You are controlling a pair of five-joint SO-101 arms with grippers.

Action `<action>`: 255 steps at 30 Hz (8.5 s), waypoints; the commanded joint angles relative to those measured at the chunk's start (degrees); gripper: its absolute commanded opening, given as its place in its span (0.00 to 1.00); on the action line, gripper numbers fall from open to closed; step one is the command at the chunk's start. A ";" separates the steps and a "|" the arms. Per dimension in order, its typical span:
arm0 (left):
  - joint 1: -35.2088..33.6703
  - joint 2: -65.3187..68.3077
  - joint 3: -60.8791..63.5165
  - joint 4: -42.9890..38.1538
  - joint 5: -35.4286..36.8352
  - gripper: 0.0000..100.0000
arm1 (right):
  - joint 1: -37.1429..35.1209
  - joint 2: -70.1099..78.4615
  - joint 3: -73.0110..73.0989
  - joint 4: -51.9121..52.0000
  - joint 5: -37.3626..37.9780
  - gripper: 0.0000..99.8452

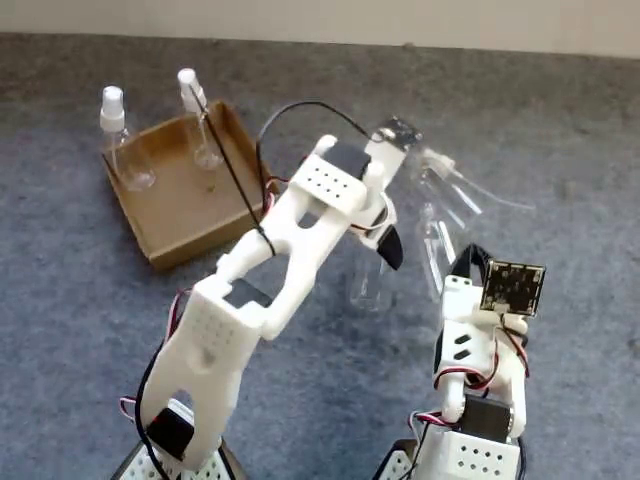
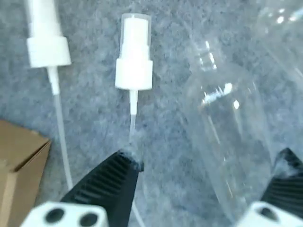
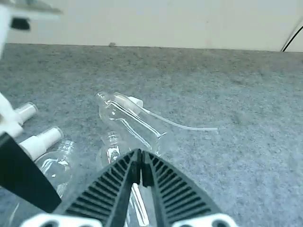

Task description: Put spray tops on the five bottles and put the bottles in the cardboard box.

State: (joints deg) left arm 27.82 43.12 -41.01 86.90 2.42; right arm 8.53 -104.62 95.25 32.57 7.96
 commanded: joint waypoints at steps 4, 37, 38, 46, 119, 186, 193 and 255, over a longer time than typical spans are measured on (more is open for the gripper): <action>0.92 8.48 -11.38 0.53 0.53 0.38 | 0.57 -0.66 7.34 1.45 0.44 0.00; 1.98 2.77 -30.29 13.19 0.35 0.15 | 0.57 -0.66 7.34 1.54 0.53 0.00; 1.98 1.89 -31.43 13.19 0.35 0.15 | 0.57 -0.66 7.34 1.54 0.53 0.00; 5.76 -10.86 -33.45 13.54 0.26 0.15 | 0.57 -0.66 7.43 1.45 0.35 0.00; -8.84 -134.99 106.15 -30.59 0.18 0.16 | -18.42 36.18 -42.42 15.08 -8.70 0.00; -19.38 -147.65 122.42 -43.43 0.44 0.15 | -27.21 148.97 -131.91 44.70 -37.45 0.01; -19.38 -147.65 123.56 -43.69 0.44 0.16 | -24.31 148.53 -131.91 48.13 -30.95 0.00; 12.70 -147.65 138.07 -63.30 0.09 0.15 | -19.12 71.52 -131.74 68.26 -7.47 0.01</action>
State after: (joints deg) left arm 37.05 -103.69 95.96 24.48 2.42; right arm -9.85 -27.78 -38.64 100.09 0.22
